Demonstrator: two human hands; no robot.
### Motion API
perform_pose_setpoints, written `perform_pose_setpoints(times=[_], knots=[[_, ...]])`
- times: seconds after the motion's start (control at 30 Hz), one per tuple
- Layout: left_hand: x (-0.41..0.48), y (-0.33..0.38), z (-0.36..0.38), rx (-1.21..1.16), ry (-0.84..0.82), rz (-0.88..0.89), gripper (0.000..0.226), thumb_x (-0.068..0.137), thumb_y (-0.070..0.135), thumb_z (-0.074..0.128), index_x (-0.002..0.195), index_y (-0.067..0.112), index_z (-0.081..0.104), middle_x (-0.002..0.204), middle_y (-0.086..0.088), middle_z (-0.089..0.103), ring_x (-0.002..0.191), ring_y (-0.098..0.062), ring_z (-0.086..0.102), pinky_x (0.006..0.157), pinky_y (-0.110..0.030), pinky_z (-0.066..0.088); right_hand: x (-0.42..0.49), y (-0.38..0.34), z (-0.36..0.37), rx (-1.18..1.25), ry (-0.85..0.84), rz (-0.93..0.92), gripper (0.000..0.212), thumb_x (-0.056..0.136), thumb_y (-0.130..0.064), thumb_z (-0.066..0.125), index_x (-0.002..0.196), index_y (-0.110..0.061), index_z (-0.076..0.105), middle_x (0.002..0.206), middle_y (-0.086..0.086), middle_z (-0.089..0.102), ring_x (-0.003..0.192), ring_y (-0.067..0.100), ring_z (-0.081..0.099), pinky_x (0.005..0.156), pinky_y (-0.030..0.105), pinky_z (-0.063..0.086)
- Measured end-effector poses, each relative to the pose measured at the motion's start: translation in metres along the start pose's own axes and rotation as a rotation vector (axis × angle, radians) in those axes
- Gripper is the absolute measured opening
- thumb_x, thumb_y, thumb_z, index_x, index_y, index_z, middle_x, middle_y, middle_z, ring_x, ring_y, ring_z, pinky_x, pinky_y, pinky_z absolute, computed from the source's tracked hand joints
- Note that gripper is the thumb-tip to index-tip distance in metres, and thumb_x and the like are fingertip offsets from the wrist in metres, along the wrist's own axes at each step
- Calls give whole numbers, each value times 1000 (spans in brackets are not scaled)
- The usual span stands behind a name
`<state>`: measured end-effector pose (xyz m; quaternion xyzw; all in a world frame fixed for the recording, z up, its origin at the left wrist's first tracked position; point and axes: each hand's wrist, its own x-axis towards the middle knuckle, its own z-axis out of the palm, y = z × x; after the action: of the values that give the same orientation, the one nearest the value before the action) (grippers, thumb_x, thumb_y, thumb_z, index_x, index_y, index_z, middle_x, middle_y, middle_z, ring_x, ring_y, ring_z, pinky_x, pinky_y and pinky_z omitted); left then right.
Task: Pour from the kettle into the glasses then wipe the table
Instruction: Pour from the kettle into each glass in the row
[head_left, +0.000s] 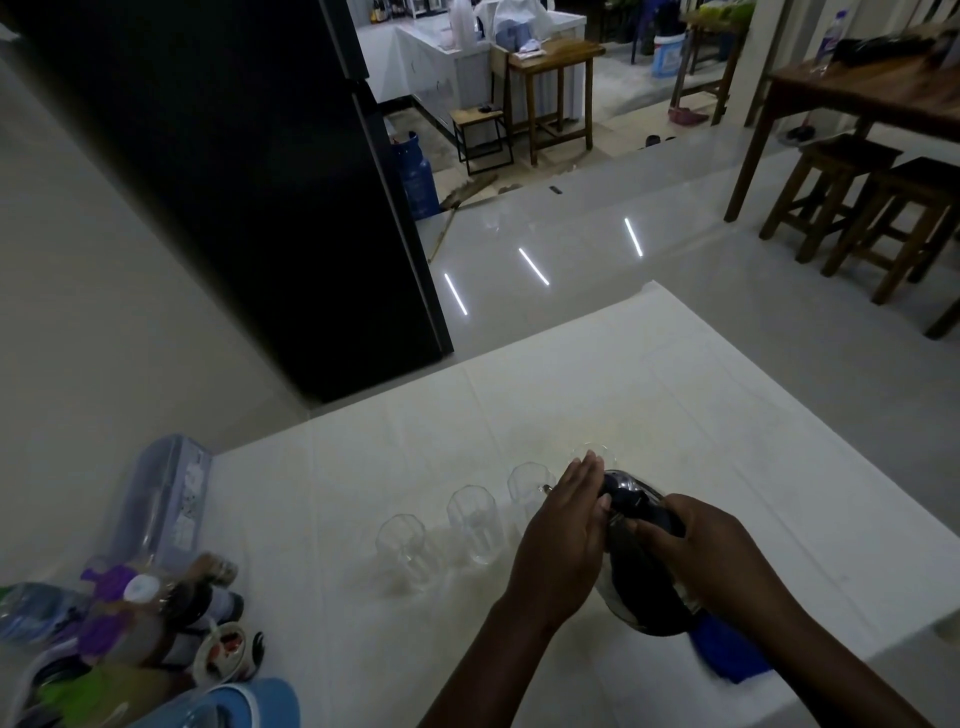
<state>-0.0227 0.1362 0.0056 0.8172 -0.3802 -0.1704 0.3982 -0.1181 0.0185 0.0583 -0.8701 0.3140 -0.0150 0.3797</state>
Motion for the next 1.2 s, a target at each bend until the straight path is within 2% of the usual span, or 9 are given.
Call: perform_pose_setpoints(times=[0.2,0.37,0.47,0.57,0.67,0.8,0.93,1.07,1.2], knots=[[0,-1,0,-15,-4,-15,63,93,54,15,148,24,24,155,12,22,141,5,11,115,-23,18,1,1,1,-5,-5,6,9,85,-33,60,89,-25,57,66,-18,49,64,-3,47,53,12,31],[0,0,0,-24,-7,-18,63,93,54,16,147,24,24,155,12,23,141,5,12,115,-23,18,4,2,3,-17,-5,16,23,85,-32,59,103,-18,62,79,-10,56,70,7,51,56,12,33],[1,1,-1,-28,-12,-23,59,95,51,17,148,25,24,155,12,23,141,6,11,115,-22,18,5,3,2,-20,0,6,16,85,-33,60,97,-23,60,68,-19,48,66,1,48,57,12,33],[2,0,-1,-26,-12,-26,57,96,49,19,148,26,24,155,14,22,140,6,11,115,-22,18,5,3,2,-13,-16,4,8,85,-34,60,85,-30,52,67,-19,48,66,1,49,57,14,35],[2,1,-1,-29,-11,-29,61,94,53,16,148,26,23,155,14,22,140,6,10,115,-22,18,5,1,1,-18,-18,-13,21,84,-34,60,71,-38,44,66,-19,48,64,-3,47,55,15,34],[2,0,0,-40,-5,-29,65,92,57,14,148,26,24,155,13,23,141,5,11,115,-24,19,5,0,0,-39,-20,-25,30,84,-33,60,64,-40,39,63,-16,47,61,-2,46,54,16,32],[3,-1,1,-40,0,-25,64,93,56,14,148,25,24,155,12,23,141,5,12,115,-24,19,6,-1,0,-35,-21,-36,30,85,-33,60,64,-41,39,64,-16,49,62,-2,47,55,17,34],[3,-1,1,-41,10,-22,62,93,55,15,147,25,25,155,12,23,141,6,11,115,-24,19,6,1,0,-22,-32,-36,17,85,-33,60,76,-37,46,67,-17,50,66,3,51,59,19,39],[3,-1,2,-44,9,-22,61,94,54,15,148,26,24,155,12,23,141,5,12,116,-24,19,7,0,0,-25,-27,-40,29,84,-33,60,67,-41,39,65,-16,49,65,2,50,58,18,38]])
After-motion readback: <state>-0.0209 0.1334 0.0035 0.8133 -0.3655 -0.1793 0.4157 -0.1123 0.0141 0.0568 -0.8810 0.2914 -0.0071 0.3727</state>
